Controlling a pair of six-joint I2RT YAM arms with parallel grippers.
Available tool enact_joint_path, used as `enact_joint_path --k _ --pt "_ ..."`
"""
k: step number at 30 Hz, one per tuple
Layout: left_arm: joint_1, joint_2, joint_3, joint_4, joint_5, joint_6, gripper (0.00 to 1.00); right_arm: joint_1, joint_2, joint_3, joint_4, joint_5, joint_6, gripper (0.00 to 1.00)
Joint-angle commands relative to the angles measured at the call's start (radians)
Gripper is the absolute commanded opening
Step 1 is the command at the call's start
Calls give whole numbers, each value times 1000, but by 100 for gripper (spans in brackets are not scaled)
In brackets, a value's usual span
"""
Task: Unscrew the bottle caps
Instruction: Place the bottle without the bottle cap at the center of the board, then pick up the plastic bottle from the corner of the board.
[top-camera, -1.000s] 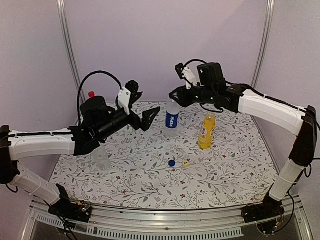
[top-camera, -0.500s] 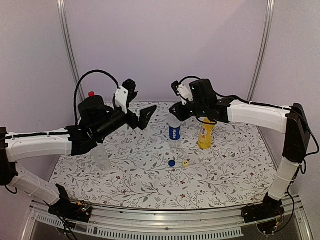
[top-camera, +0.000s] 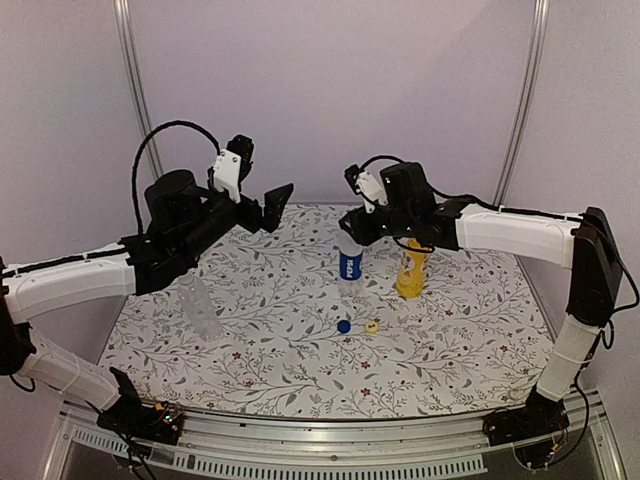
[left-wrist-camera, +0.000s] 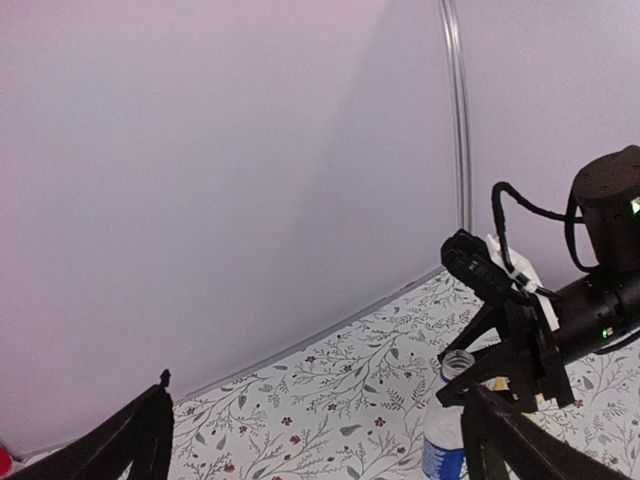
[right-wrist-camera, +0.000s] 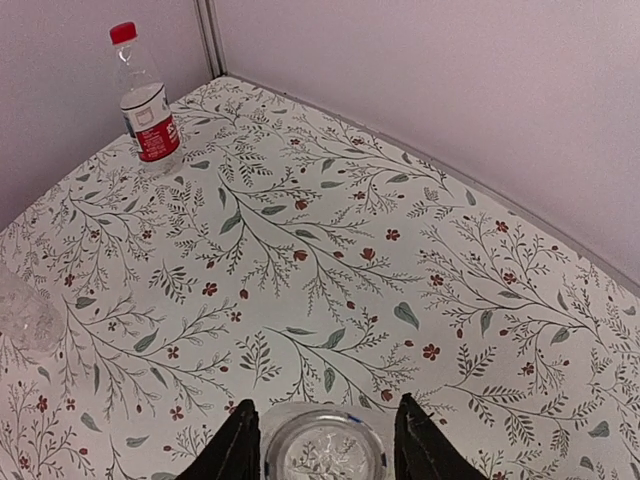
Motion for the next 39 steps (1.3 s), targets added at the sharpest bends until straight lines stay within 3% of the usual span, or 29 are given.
enact_joint_path --k 1,9,15,18,28,33,39 --pt "44 -25 47 -73 -54 4 100 -5 -37 -20 -35 24 -6 48" --pt "138 -44 102 -183 -46 32 100 -5 -51 6 -46 31 -12 65" --pt "237 -12 180 -324 -73 55 100 -5 -74 31 -53 20 -12 92" --pt "288 14 224 -380 -79 57 100 -4 -92 57 -71 11 -12 98" --pt "499 97 299 -496 19 16 99 -3 -183 32 -72 -33 -12 99" --pt "645 154 334 -522 118 -39 93 -3 -202 16 -72 -33 -12 99" --pt "735 262 394 -550 192 -65 88 -4 -198 3 -61 -70 -8 99"
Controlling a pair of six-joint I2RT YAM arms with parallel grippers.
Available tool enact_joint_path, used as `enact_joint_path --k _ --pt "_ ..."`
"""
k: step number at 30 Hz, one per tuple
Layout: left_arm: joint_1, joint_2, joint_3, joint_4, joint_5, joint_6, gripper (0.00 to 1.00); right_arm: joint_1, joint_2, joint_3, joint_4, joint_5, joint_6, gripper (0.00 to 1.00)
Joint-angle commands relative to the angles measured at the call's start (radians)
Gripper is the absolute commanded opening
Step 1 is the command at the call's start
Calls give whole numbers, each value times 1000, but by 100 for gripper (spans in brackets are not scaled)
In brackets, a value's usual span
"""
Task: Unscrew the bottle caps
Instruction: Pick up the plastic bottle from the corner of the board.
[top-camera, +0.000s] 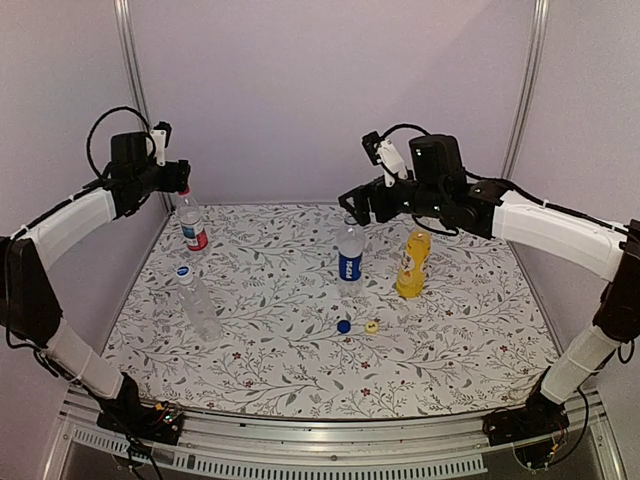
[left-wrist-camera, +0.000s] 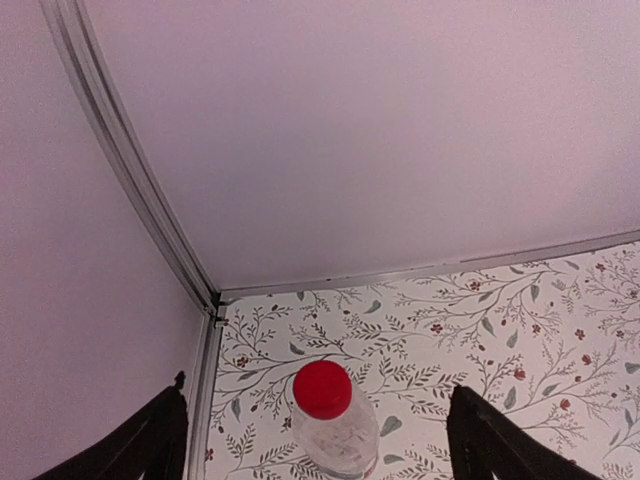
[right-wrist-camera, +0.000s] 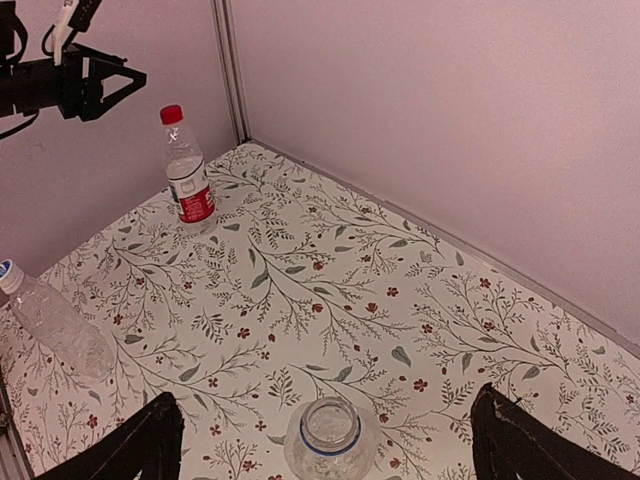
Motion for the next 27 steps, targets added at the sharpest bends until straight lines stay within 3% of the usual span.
enact_joint_path --k 1,15,27 --pt "51 77 59 -31 103 -45 88 -4 -17 -17 12 -39 6 99" --pt "103 301 199 -55 217 -71 73 -4 -3 -22 0 -59 13 99" --pt "103 315 141 -14 223 -76 52 -3 2 -31 -10 -68 13 99"
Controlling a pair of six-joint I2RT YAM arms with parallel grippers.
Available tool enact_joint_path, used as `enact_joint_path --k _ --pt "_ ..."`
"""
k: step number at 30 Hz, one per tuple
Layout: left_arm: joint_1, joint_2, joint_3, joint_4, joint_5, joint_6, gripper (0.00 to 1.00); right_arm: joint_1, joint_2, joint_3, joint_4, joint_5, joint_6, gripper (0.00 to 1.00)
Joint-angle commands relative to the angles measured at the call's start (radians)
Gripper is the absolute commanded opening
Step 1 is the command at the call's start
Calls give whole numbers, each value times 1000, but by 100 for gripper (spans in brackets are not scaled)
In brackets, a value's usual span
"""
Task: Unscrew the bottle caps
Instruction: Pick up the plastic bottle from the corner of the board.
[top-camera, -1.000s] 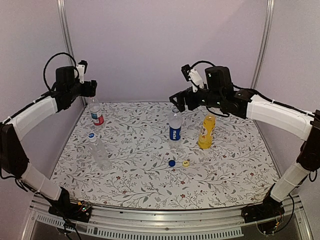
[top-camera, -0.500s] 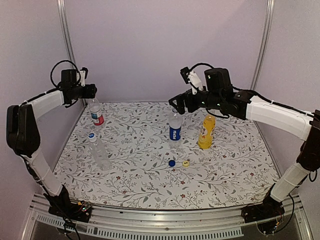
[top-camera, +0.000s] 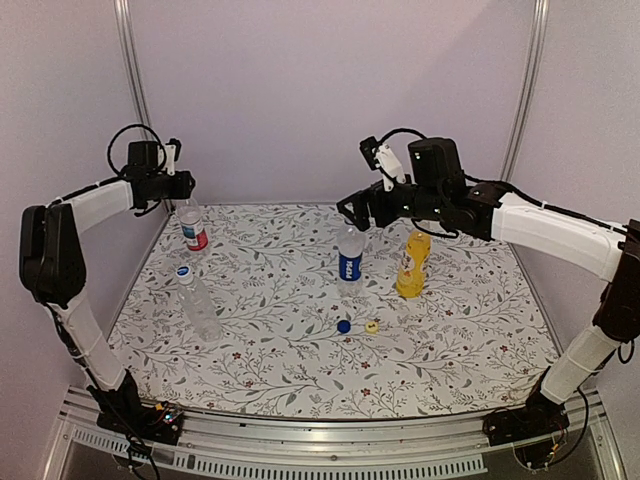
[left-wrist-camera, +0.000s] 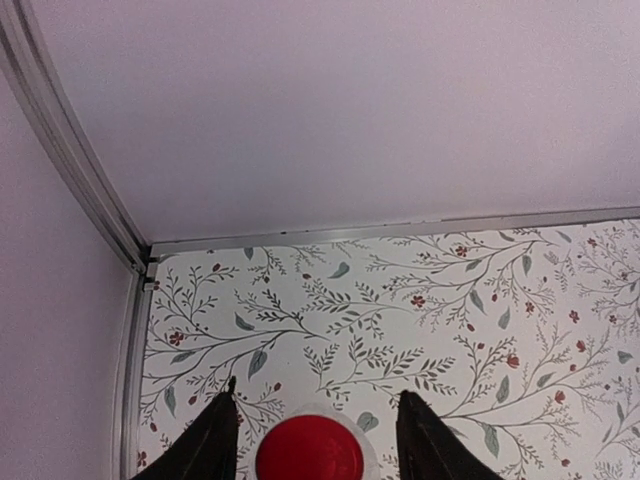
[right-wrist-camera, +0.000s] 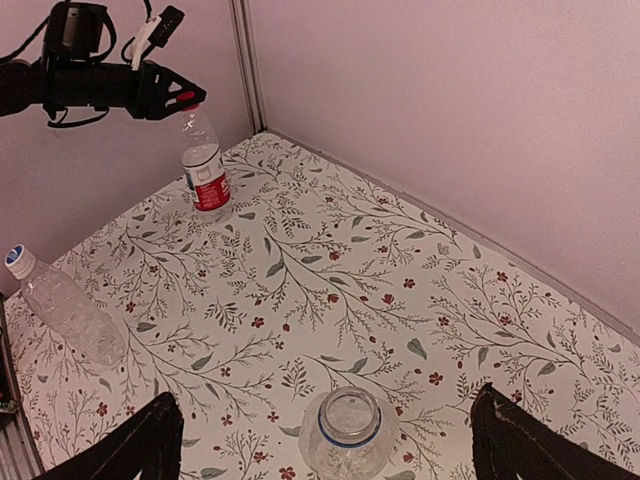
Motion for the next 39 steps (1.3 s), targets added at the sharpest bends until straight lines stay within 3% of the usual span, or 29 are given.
enact_joint_path --k 1,13,19,24,29,32,36,39 --pt "5 18 -29 35 24 7 50 -3 -1 -17 -7 -15 14 99" --pt "5 -13 -46 40 44 7 30 -3 -13 -40 -4 -5 12 99" --pt "0 -121 -46 39 80 7 21 -3 -32 -32 -17 10 3 99" --pt "-32 -256 -30 53 295 6 17 -2 -89 -28 -13 2 -43 99" --pt "-98 -348 21 20 480 -41 16 -2 -153 0 -10 -104 -76 99" --pt "-145 -402 33 8 675 -11 16 5 -176 24 -14 -174 -85 99" --pt "-205 -478 -25 93 870 -31 13 24 -202 54 -15 -278 -94 99" --pt "-259 -503 -45 161 915 -72 12 46 -194 109 -61 -352 -122 99"
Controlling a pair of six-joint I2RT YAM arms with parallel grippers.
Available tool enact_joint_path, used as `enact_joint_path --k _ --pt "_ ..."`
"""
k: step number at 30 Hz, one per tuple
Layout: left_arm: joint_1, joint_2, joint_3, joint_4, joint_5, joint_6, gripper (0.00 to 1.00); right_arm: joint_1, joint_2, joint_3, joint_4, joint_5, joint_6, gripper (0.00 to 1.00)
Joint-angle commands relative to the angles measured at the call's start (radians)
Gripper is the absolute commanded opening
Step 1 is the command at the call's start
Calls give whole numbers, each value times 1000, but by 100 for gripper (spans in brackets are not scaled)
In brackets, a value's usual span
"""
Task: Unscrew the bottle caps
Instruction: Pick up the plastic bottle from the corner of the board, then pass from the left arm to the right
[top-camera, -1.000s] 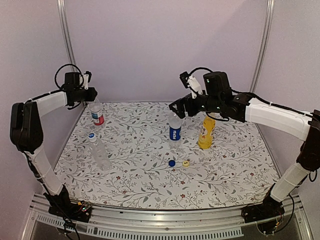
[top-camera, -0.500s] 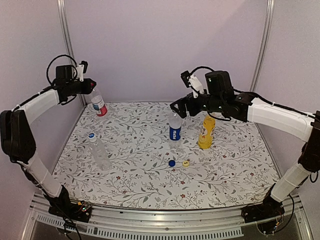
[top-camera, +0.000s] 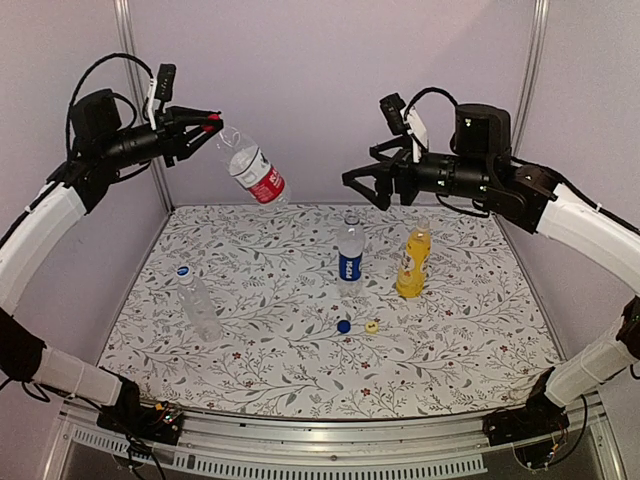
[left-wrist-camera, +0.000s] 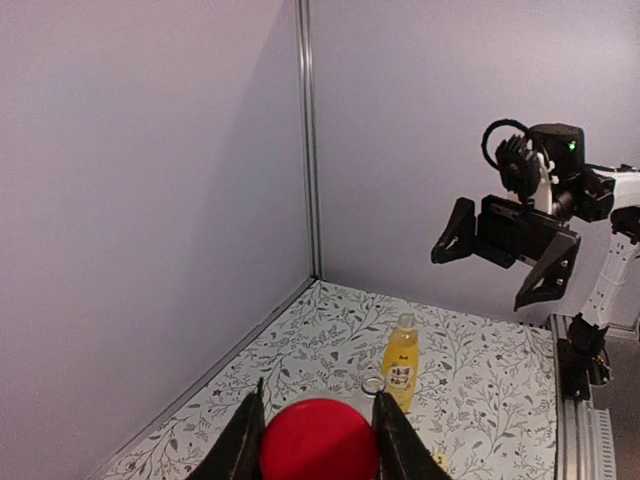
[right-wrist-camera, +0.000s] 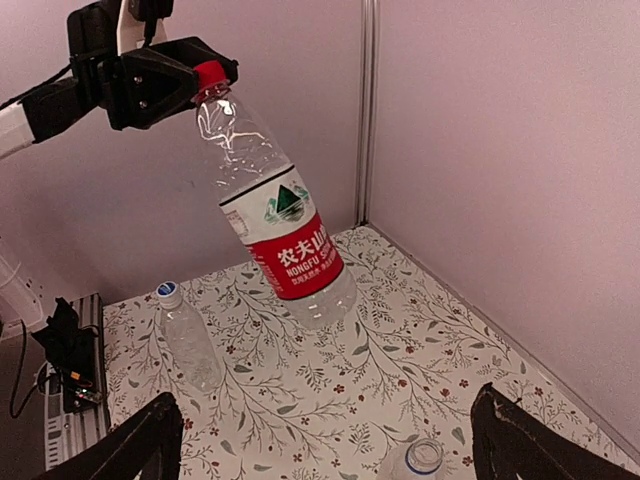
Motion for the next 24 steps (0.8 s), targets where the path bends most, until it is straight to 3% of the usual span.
enact_joint_path --k 1,12,24 --pt "-73 -30 -32 95 172 -47 12 37 0 98 -69 -163 -52 99" --pt "-281 -16 -44 147 121 -99 11 105 111 222 -194 -225 -155 99" --pt "-364 -1 -91 210 94 -121 10 105 176 279 -314 -237 -242 99"
